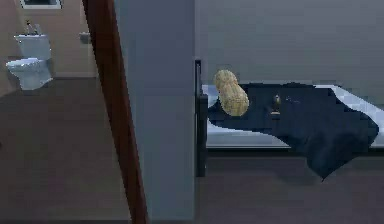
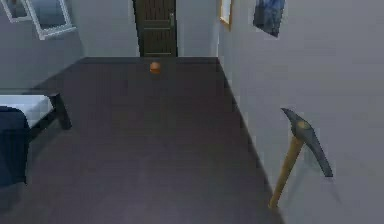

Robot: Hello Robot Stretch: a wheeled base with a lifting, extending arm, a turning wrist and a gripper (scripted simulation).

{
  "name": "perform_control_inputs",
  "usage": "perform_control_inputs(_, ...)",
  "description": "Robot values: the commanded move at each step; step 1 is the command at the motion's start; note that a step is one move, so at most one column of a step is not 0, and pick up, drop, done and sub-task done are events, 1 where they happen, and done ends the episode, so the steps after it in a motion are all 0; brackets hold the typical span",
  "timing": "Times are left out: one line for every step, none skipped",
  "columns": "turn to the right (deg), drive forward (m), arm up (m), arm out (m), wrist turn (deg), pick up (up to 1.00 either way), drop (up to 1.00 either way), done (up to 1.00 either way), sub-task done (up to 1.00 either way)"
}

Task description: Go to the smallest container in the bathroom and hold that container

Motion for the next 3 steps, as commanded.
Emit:
perform_control_inputs(-45.0,0.0,0.0,0.0,0.0,0.0,0.0,0.0,0.0)
perform_control_inputs(-18.0,0.0,0.0,0.0,0.0,0.0,0.0,0.0,0.0)
perform_control_inputs(0.0,0.65,0.0,0.0,0.0,0.0,0.0,0.0,0.0)
